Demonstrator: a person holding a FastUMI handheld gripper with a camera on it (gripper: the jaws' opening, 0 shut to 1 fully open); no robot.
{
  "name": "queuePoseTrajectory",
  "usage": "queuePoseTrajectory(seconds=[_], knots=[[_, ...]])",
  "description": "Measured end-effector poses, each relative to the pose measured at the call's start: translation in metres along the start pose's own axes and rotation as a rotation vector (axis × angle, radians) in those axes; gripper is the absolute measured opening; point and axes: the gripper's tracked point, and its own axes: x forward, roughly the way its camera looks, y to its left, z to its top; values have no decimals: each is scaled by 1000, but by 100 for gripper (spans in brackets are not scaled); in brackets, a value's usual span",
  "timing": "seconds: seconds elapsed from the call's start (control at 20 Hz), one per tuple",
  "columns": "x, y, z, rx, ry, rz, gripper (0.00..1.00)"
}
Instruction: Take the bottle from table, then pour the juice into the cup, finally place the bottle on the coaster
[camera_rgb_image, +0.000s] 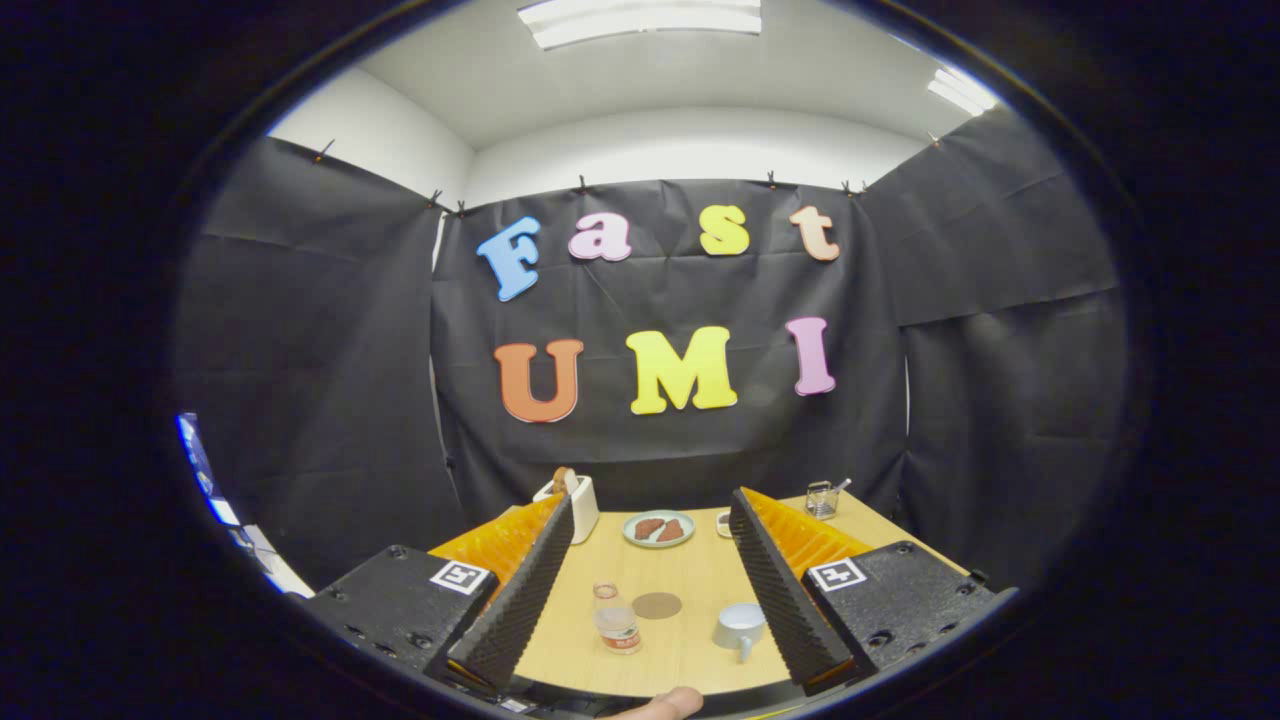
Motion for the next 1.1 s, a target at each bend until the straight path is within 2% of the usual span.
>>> queuePoseTrajectory(seconds=[0.4,0.7,0.95,1.1], knots=[[15,9,-31,-22,30,-3,100],[31,20,-59,-27,-1,-15,100],[55,33,-107,8,30,12,100],[74,28,-137,9,22,-13,100]])
